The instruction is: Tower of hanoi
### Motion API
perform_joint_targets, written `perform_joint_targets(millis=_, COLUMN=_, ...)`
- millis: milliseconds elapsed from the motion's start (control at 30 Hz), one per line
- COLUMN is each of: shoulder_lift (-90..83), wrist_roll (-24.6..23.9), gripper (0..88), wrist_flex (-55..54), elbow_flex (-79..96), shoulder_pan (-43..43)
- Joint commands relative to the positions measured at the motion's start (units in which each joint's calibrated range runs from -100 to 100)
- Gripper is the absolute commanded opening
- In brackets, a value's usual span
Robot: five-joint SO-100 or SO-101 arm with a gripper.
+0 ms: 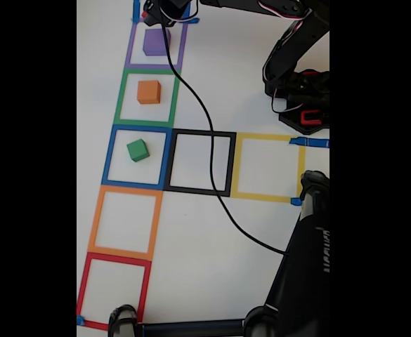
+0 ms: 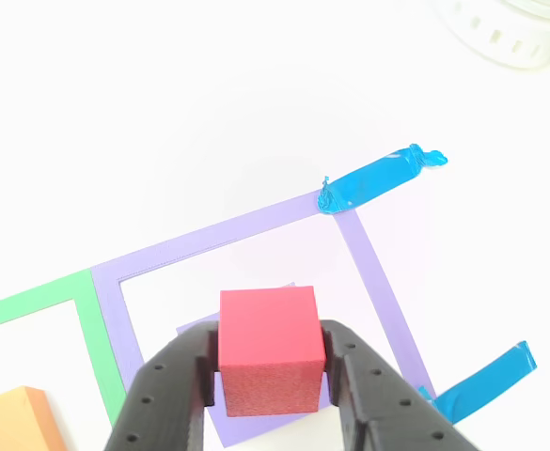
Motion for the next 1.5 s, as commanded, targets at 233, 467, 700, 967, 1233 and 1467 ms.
perform_joint_targets(millis=233, shoulder_lift=9.3, wrist_roll=0.0, gripper=3.2, wrist_flex=-29.0, elbow_flex=8.6, shoulder_pan=1.5)
perform_joint_targets(millis=467, shoulder_lift=10.5, wrist_roll=0.0, gripper=3.3, wrist_flex=-39.2, elbow_flex=16.7, shoulder_pan=1.0)
perform_joint_targets(millis=700, shoulder_lift=15.2, wrist_roll=0.0, gripper=3.6, wrist_flex=-50.3, elbow_flex=22.2, shoulder_pan=0.8)
perform_joint_targets(millis=967, shoulder_lift=20.4, wrist_roll=0.0, gripper=3.9, wrist_flex=-56.3, elbow_flex=21.5, shoulder_pan=-0.3)
perform_joint_targets(millis=1233, shoulder_lift=21.8, wrist_roll=0.0, gripper=4.0, wrist_flex=-58.8, elbow_flex=22.4, shoulder_pan=-1.3)
perform_joint_targets(millis=1467, shoulder_lift=23.4, wrist_roll=0.0, gripper=5.0, wrist_flex=-60.7, elbow_flex=22.8, shoulder_pan=-0.1)
